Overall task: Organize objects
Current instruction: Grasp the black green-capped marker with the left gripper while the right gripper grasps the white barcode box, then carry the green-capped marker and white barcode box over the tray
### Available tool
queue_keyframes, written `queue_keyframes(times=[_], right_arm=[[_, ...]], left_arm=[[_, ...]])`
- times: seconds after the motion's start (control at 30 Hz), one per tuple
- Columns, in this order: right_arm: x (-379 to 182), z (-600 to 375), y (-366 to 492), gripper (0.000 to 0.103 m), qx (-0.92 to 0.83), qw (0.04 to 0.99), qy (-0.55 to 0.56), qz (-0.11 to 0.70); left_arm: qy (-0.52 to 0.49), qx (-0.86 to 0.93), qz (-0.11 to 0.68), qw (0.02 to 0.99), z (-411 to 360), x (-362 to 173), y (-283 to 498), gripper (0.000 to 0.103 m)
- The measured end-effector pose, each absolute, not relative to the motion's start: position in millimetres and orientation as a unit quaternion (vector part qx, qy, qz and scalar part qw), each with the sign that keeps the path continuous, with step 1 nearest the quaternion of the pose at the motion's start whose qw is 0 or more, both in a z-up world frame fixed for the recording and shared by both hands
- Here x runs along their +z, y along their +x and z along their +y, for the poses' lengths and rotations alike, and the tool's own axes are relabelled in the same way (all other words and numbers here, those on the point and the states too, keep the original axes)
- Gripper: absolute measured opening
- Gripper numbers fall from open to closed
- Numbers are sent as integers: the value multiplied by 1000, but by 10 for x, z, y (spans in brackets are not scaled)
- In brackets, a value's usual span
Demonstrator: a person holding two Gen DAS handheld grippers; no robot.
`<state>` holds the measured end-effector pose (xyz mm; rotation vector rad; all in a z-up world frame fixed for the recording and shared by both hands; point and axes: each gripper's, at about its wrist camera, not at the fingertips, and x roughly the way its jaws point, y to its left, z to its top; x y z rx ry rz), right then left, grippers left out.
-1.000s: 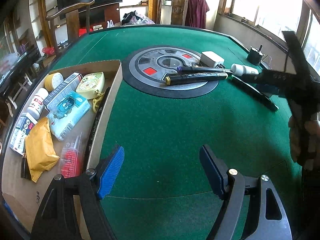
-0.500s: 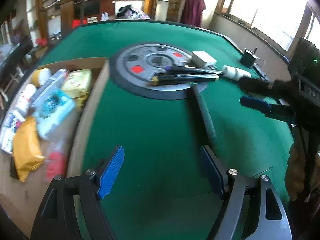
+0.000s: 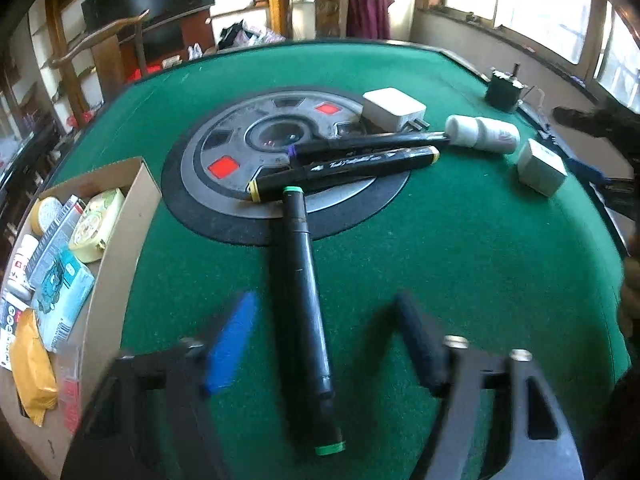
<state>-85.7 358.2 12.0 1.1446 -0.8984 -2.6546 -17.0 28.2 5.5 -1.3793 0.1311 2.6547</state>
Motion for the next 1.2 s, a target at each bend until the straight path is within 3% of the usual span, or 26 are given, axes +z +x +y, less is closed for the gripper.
queue_keyframes(times=[0.03, 0.1, 0.4, 0.43, 0.47, 0.83, 1.2], right_arm=[[72, 3543, -905, 77, -871, 63, 387, -297], [5, 3486, -926, 77, -863, 67, 405, -293], [-39, 3070, -946, 76, -891, 36, 418, -175], [-56, 3053, -974, 73, -891, 36, 420, -168], [-60, 3029, -971, 60, -890, 40, 423, -162], [-55, 2641, -716, 60, -889, 55, 440, -113], [-61, 2497, -464, 60, -890, 68, 435, -119]], left_arm=[[-458, 884, 48, 78, 281, 67, -150, 23], [-464, 881, 43, 85, 233, 83, -109, 12], [-464, 880, 32, 99, 67, 92, 112, 12], [-464, 880, 33, 96, 77, 91, 112, 12], [-464, 880, 34, 95, 81, 93, 111, 12], [-446, 890, 76, 60, 217, 66, 36, 12], [-421, 903, -26, 86, -411, 453, 440, 12]])
